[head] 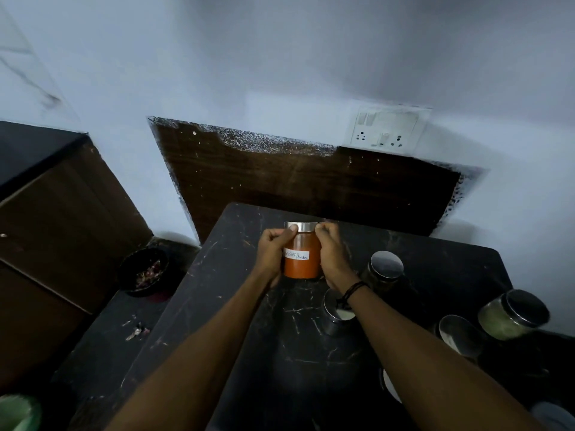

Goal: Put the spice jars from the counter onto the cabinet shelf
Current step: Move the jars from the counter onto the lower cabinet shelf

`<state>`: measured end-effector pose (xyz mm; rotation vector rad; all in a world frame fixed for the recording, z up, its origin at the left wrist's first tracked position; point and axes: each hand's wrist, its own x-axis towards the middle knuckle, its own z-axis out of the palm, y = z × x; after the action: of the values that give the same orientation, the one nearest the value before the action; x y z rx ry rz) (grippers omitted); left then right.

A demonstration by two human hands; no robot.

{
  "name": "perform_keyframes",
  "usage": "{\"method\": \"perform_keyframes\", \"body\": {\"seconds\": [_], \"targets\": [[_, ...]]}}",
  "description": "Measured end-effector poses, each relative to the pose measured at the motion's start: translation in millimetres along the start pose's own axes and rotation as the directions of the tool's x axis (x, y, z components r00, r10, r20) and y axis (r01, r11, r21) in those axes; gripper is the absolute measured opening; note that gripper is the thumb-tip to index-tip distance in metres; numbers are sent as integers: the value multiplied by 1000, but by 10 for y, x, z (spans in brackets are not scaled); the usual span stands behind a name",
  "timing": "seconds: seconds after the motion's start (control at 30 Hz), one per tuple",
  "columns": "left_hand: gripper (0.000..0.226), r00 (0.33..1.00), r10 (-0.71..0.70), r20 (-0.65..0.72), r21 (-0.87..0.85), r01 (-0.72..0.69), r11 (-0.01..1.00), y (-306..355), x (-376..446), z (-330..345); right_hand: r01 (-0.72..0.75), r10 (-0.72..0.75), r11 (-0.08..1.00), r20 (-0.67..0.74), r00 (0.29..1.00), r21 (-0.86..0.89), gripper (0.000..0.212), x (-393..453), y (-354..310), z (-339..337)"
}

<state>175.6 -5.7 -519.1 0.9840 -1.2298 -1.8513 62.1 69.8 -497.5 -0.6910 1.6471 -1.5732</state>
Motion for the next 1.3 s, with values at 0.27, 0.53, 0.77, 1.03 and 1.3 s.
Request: {"method": "perform_keyframes", "body": {"seconds": [0.27,0.53,0.77,1.03,1.3], "targets": [[38,991,132,6,-5,-131,991,470,-42,169,100,-104,993,67,992,60,32,-69,-511,-13],[40,943,328,62,-206,-309,928,1980,11,674,401,-405,913,60,912,70,23,179,-1913,-39],[28,841,526,127,-139,-510,849,3239,-108,1091,629,-630,775,-6,777,57,16,160,-3189,-111],[15,730,669,141,-153,-652,743,4167,-47,1468,763,-761,646,-90,642,-17,10,190,-4196,-73],[28,671,738,67,-55,-736,674,4672,155,1797,746,-753,657,-154,640,-112,22,479,-4776,-5]]}}
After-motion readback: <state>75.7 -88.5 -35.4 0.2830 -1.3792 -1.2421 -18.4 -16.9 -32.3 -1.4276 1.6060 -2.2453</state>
